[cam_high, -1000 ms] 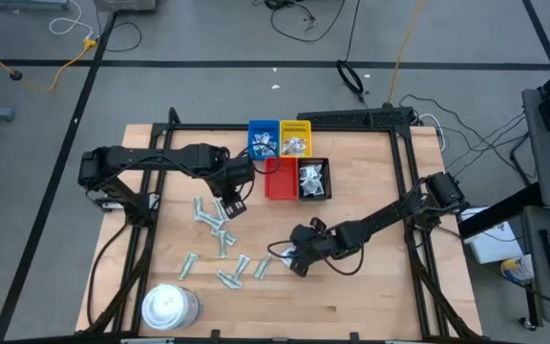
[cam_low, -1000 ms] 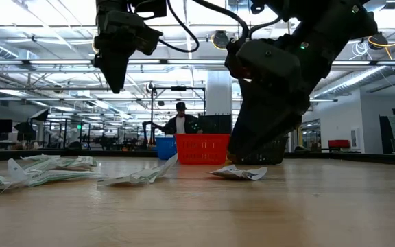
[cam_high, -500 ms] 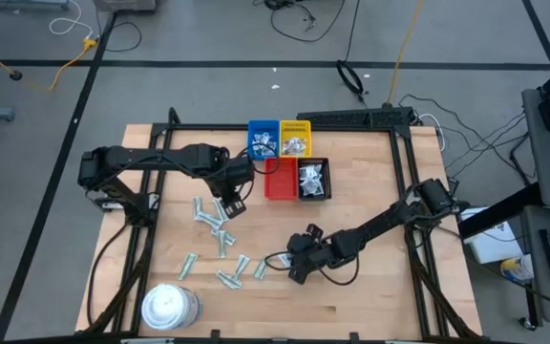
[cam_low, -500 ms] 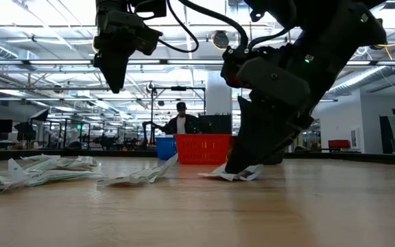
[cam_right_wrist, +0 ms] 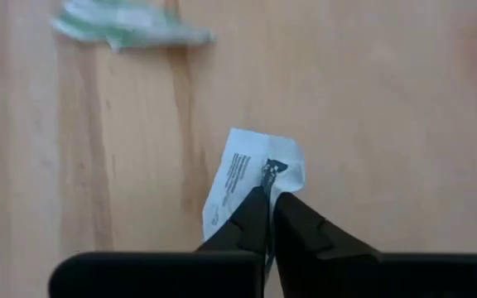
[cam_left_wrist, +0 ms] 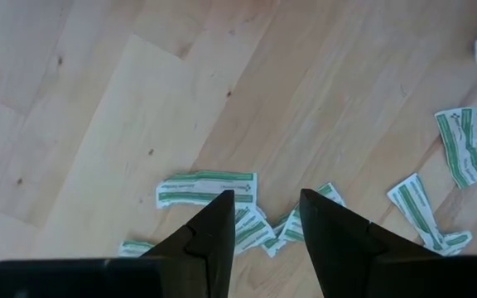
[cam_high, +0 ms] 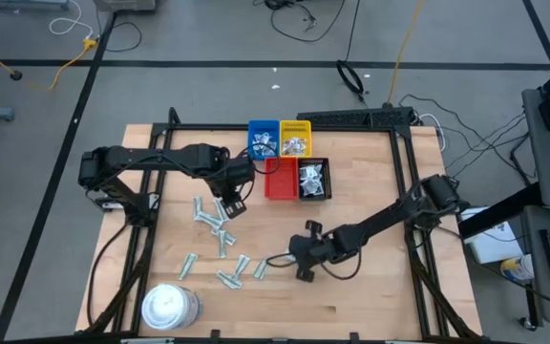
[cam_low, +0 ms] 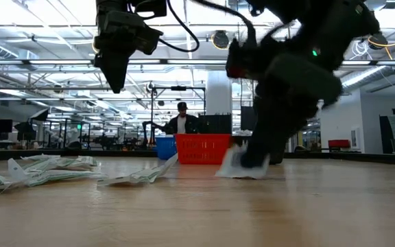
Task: Pick & Place First Aid Supplies
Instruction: Put the towelette pack into the black bin
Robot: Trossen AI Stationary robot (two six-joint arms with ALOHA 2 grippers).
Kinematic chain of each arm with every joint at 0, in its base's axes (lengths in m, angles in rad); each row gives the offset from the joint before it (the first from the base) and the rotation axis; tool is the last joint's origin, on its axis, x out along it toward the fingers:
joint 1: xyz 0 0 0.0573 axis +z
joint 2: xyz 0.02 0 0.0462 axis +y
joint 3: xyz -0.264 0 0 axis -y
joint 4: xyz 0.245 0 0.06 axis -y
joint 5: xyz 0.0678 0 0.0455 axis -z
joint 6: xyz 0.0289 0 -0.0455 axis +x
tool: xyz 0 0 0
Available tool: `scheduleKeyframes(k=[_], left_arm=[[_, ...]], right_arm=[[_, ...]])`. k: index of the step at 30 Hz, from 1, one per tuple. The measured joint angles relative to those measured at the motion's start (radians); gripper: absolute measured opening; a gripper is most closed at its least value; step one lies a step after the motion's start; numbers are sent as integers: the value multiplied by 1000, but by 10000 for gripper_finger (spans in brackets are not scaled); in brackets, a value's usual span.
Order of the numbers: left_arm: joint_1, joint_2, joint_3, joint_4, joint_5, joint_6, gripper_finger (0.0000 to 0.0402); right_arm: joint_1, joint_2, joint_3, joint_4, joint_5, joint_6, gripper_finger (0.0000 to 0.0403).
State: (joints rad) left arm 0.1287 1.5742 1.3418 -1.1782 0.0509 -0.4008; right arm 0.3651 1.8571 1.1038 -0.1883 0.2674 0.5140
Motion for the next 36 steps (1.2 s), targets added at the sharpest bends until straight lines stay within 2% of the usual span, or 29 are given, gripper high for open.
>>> scheduleKeyframes(k=[11,16,25,36], left_arm=[[1,0,0,24,-1,3,143],[1,0,0,28,-1,-3,143],[0,0,0,47,-1,-1,143],[0,0,0,82,0,-21,143]], right_arm=[[-134,-260,3,-204,-141,-145,1],[-202,-311,3,-230,-204,-187,1],[-397,-312,3,-297,-85,-193,1],[-639,-312,3,-332,-85,-349,0]])
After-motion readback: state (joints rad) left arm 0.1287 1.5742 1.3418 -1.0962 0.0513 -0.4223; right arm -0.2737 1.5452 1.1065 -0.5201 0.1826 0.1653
